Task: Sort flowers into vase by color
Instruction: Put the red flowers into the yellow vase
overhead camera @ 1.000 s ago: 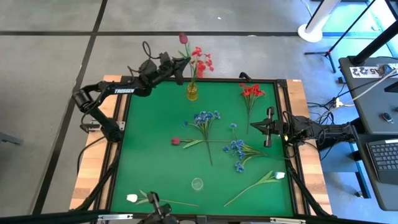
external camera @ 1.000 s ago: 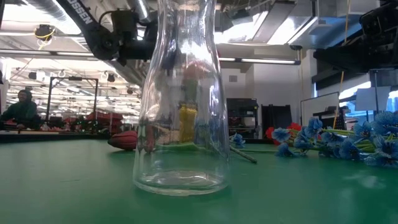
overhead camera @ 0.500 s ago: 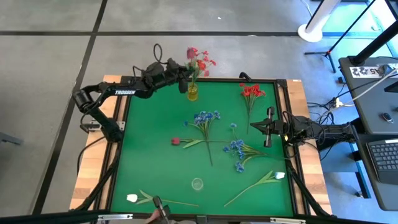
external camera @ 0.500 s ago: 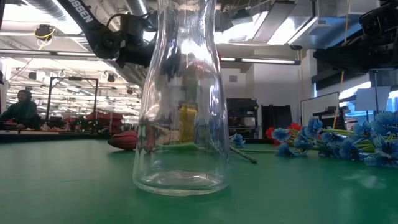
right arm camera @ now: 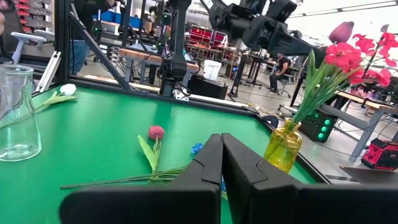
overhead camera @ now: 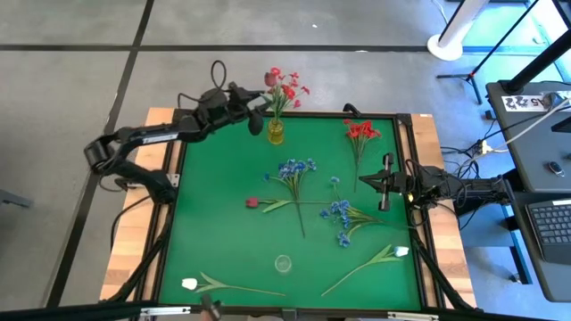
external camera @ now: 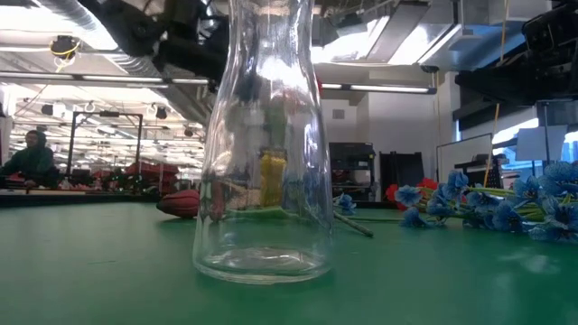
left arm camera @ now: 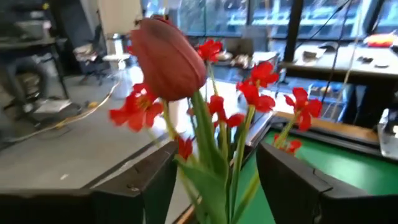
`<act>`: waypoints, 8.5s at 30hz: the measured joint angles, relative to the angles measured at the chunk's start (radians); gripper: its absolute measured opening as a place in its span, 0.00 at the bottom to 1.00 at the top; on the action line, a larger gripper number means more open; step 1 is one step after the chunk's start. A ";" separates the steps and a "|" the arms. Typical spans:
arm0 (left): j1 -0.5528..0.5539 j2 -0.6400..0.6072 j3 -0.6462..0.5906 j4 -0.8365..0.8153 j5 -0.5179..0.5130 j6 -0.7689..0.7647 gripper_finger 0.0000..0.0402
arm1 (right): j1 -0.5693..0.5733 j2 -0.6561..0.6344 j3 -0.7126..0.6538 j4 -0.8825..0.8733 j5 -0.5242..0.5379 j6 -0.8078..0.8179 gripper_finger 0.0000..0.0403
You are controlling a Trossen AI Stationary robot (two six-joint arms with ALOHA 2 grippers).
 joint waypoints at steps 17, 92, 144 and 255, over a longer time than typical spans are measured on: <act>-0.210 -0.410 0.000 -0.623 -0.109 -0.159 0.54 | 0.000 0.000 0.000 0.000 0.000 0.000 0.02; -0.740 -0.625 -0.503 -0.105 -0.359 -0.289 0.54 | 0.000 0.608 0.404 -0.204 0.662 0.516 0.02; -0.733 -0.623 -0.502 -0.059 -0.383 -0.287 0.54 | -0.553 1.366 0.702 -0.659 0.269 0.931 0.68; -0.405 0.079 0.141 0.050 0.182 -0.288 0.54 | -0.222 1.258 0.477 1.073 -0.106 0.502 0.02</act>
